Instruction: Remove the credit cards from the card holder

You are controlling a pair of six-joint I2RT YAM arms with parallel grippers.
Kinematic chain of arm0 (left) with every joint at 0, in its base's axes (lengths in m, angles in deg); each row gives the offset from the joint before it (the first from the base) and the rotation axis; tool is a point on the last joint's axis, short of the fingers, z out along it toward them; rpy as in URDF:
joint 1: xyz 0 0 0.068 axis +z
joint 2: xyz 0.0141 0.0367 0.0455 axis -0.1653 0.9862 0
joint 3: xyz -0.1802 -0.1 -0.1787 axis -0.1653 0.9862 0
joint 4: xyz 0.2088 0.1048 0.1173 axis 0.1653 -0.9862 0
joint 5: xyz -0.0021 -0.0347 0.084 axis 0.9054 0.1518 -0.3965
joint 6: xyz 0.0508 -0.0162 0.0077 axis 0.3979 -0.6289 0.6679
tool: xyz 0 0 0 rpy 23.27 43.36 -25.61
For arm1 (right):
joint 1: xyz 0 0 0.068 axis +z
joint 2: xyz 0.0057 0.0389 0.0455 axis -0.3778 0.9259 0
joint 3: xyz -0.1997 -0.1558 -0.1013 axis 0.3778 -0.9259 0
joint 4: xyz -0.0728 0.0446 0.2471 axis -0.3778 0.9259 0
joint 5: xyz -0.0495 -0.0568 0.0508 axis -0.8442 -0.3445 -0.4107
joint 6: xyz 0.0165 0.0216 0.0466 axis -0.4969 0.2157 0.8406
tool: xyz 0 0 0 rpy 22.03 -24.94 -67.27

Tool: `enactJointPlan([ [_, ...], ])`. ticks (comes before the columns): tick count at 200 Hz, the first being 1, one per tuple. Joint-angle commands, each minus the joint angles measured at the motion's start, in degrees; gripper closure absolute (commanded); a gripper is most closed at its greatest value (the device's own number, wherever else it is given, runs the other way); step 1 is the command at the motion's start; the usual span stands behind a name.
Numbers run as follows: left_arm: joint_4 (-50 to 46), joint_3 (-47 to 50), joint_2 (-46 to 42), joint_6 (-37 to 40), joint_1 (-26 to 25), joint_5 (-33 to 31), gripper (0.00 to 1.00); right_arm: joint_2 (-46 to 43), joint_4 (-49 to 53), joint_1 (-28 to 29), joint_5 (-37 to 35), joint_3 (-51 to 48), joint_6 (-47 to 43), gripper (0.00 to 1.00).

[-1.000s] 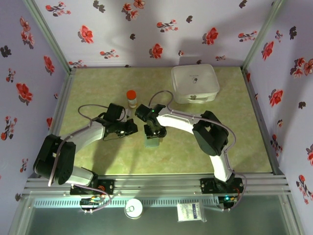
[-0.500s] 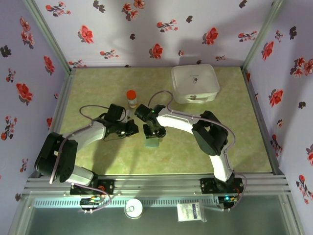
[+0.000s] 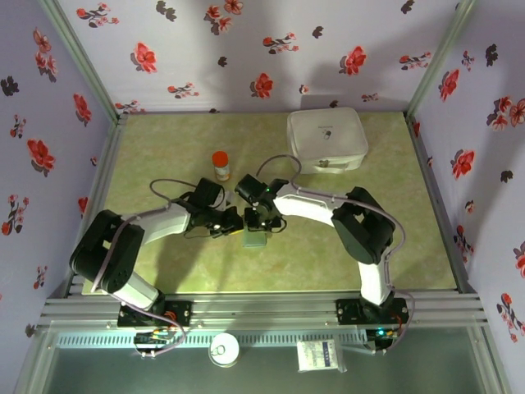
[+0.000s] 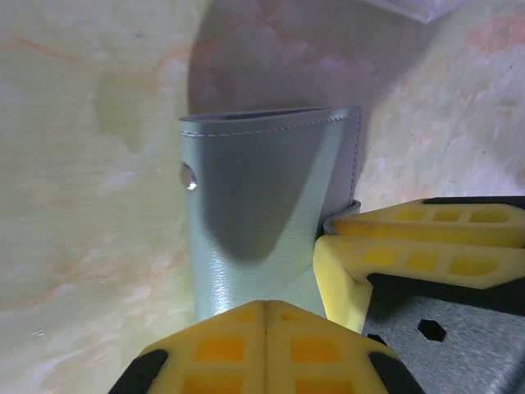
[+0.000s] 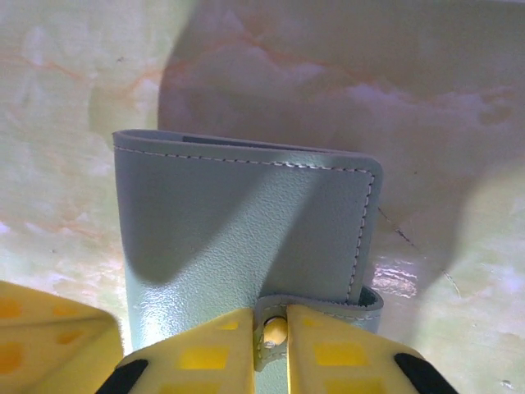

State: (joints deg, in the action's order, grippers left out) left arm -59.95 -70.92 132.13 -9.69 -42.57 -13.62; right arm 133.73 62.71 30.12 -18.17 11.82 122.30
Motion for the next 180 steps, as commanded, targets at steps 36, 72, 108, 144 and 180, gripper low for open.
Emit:
enactJointPlan([
  [36,2.0,-2.6,5.2,-2.5,-2.2,0.8,1.00,0.2,-5.2,-1.3,3.4,-6.7,1.4,0.98],
  [72,-4.1,-3.8,8.5,0.1,-2.1,-2.3,1.00,-1.5,-3.1,-1.4,0.4,-7.2,0.6,1.00],
  [108,-6.7,-1.2,10.9,2.7,-0.7,-4.2,1.00,-2.1,4.4,-1.6,-6.9,-5.4,-1.5,1.00],
  [144,-7.0,1.3,14.3,3.7,0.7,-7.1,1.00,-0.7,13.1,-1.5,-15.3,-2.3,-4.2,1.00],
  [180,-9.1,0.6,14.6,4.5,0.9,-9.6,1.00,-1.6,16.7,-0.8,-18.5,-0.5,-5.4,1.00],
])
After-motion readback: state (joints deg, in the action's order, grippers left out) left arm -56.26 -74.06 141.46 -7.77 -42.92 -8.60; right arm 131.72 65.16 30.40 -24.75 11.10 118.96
